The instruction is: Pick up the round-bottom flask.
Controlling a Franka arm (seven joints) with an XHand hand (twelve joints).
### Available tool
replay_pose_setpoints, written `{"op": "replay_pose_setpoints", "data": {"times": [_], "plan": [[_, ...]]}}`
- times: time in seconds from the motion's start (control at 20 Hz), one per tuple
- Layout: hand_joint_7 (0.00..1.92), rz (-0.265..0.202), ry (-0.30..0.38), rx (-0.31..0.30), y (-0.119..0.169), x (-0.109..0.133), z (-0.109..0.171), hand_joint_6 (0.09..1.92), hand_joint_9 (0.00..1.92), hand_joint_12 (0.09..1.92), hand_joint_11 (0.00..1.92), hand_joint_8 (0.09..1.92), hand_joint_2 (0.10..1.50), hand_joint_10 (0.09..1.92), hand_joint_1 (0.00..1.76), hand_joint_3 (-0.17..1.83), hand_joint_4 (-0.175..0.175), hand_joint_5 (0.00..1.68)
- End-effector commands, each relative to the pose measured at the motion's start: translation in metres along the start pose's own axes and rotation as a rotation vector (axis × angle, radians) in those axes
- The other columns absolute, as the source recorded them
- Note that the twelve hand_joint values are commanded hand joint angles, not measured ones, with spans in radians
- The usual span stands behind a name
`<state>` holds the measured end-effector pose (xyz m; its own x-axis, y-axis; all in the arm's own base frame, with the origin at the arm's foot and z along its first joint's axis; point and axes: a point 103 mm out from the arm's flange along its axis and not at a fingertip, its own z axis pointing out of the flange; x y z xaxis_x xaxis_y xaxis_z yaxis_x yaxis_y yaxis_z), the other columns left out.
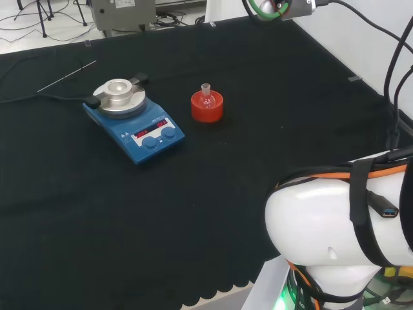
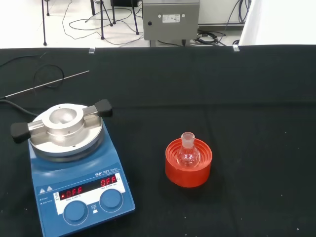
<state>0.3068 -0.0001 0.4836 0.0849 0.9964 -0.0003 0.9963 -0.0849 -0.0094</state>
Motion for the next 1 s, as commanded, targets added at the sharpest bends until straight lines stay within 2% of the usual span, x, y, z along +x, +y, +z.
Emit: {"op": "replay_pose_setpoints", "data": {"times": [0.05,0.15,0.3,0.6,1.0], "plan": [[0.10,-0.008,-0.046,0.007,-0.065,0.020,-0.066,0.24,0.21,1.17,0.00,0.47,1.07,0.57,0.25,0.50,0.011,0.34],[0.09,-0.006,-0.050,0.008,-0.071,0.021,-0.072,0.11,0.17,1.13,0.00,0.45,1.20,0.57,0.12,0.39,0.011,0.32],[0.09,-0.005,-0.052,0.012,-0.070,0.021,-0.071,0.09,0.16,1.12,0.00,0.44,1.24,0.57,0.08,0.35,0.011,0.32],[0.09,0.003,-0.046,0.026,-0.064,0.019,-0.064,0.09,0.17,1.12,0.00,0.43,1.24,0.57,0.08,0.33,0.011,0.32],[0.11,0.051,0.001,0.029,-0.049,0.008,-0.037,0.09,0.20,1.17,0.00,0.44,1.16,0.59,0.26,0.27,0.002,0.33]]}}
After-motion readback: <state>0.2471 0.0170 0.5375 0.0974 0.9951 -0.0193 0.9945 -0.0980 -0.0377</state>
